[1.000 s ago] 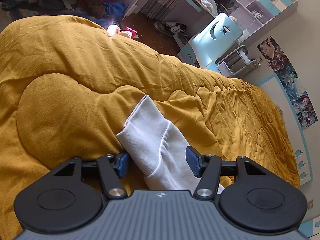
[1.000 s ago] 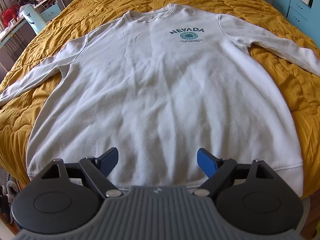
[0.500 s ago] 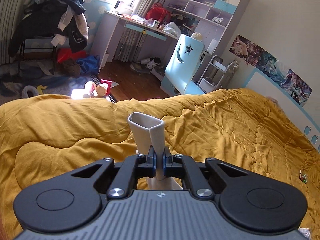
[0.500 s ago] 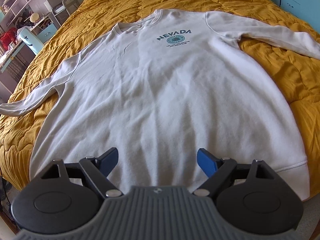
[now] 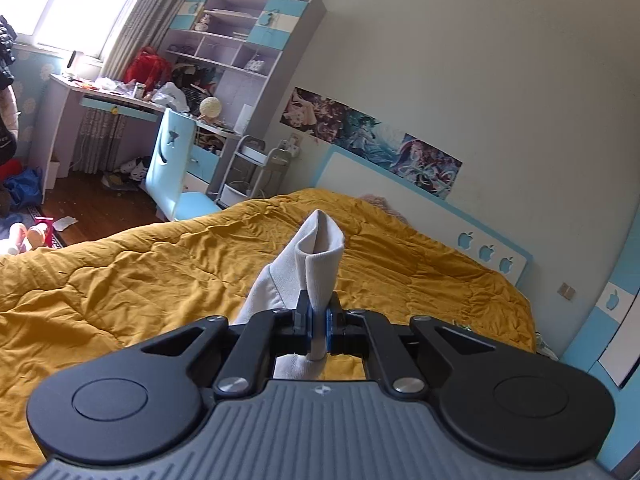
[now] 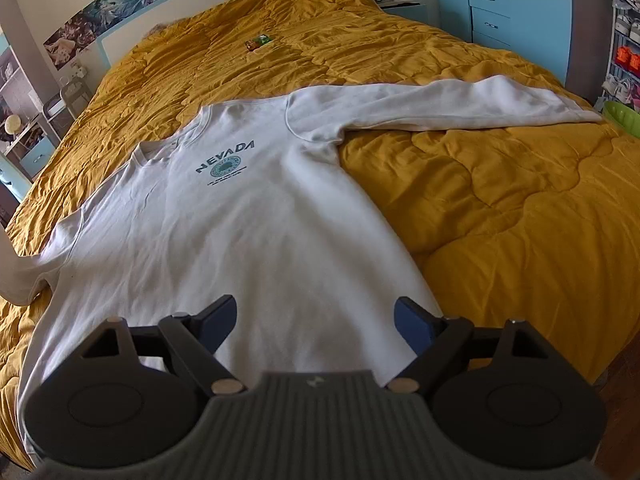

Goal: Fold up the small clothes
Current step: 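Lift the sleeve and fold it across the sweatshirt body with the left gripper, then grasp the other sleeve cuff with the right gripper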

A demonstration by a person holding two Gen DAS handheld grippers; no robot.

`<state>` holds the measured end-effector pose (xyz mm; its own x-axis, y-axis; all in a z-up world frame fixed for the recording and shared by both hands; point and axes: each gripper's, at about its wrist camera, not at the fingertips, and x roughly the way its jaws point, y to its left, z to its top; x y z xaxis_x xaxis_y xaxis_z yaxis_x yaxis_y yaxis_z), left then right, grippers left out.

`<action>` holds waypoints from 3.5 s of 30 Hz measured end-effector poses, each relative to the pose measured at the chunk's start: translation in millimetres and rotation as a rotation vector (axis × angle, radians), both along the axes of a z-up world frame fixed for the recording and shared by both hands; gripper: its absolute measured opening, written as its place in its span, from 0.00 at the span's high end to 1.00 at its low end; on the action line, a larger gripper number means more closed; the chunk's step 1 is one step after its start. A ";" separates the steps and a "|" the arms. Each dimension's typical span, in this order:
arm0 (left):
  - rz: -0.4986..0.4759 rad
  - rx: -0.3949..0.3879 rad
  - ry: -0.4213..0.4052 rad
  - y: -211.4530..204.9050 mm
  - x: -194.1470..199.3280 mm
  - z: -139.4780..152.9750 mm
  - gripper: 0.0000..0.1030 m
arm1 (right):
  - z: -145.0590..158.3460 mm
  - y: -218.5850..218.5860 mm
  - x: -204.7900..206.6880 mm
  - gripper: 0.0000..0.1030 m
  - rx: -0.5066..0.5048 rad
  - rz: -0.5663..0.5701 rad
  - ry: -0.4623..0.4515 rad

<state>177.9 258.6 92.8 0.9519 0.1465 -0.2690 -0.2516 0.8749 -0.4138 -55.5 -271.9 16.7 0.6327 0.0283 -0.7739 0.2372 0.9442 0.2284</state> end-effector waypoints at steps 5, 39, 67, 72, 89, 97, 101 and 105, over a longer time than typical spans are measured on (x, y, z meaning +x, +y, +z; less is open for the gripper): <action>-0.104 -0.009 -0.014 -72.3 33.6 -0.5 0.94 | -12.1 -31.5 -14.0 0.20 0.008 -0.059 0.001; -0.729 0.319 0.321 -375.6 37.5 -119.8 0.50 | -42.0 -118.7 -52.0 0.20 0.036 -0.293 -0.018; -0.714 0.338 0.444 -316.6 -59.6 -113.0 0.50 | -2.3 -131.4 -72.4 0.20 0.007 -0.404 -0.273; -0.715 0.286 0.446 -289.3 -75.6 -114.1 0.50 | 14.0 -196.0 -59.8 0.20 0.161 -0.483 -0.361; -0.595 0.290 0.501 -241.4 -87.9 -144.7 0.50 | -80.7 -370.7 47.5 0.39 0.672 -0.820 -0.477; -0.490 0.265 0.551 -220.6 -67.1 -145.8 0.49 | -101.5 -389.3 91.0 0.45 0.608 -0.823 -0.469; -0.449 0.268 0.586 -214.7 -59.5 -152.3 0.50 | -106.8 -393.7 116.4 0.60 0.520 -0.822 -0.432; -0.437 0.274 0.590 -212.0 -58.7 -154.9 0.50 | -105.8 -392.7 128.7 0.90 0.413 -0.802 -0.387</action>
<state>119.3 46.6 -62.1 0.6493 -0.0742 -0.7569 0.0281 0.9969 -0.0736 73.1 -664.6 -89.1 0.7900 -0.2988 -0.5353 0.6129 0.3641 0.7013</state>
